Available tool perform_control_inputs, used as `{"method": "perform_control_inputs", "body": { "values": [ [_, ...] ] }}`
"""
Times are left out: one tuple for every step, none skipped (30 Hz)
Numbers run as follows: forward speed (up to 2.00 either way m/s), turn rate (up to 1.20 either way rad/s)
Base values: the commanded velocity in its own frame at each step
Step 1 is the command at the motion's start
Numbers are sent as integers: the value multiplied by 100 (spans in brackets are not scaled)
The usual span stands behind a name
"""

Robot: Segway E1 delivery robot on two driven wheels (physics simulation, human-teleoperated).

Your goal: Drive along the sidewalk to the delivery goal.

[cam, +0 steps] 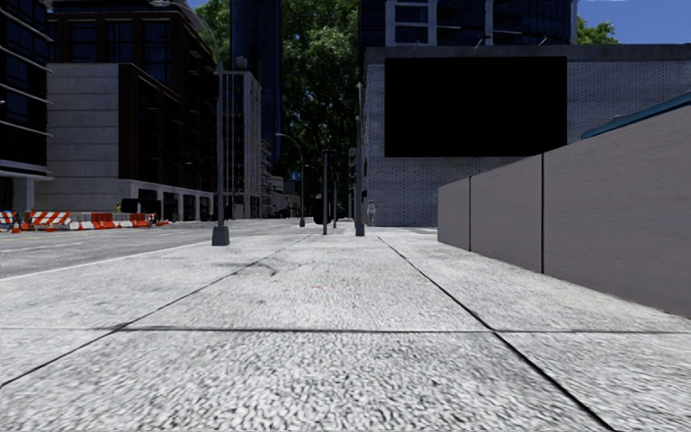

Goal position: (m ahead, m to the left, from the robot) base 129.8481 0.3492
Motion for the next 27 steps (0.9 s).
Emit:
{"method": "perform_control_inputs", "body": {
  "values": [
    [194,-28],
    [194,-28],
    [194,-28],
    [194,-28],
    [194,-28],
    [200,-28],
    [200,-28],
    [200,-28],
    [200,-28],
    [200,-28],
    [200,-28],
    [200,-28],
    [200,-28],
    [200,-28],
    [200,-28],
    [200,-28],
    [200,-28],
    [200,-28],
    [200,-25],
    [200,-17],
    [200,-10],
    [200,-7],
    [200,-7],
    [200,-6],
    [200,-6],
    [200,-6],
    [200,-6]
  ]
}}
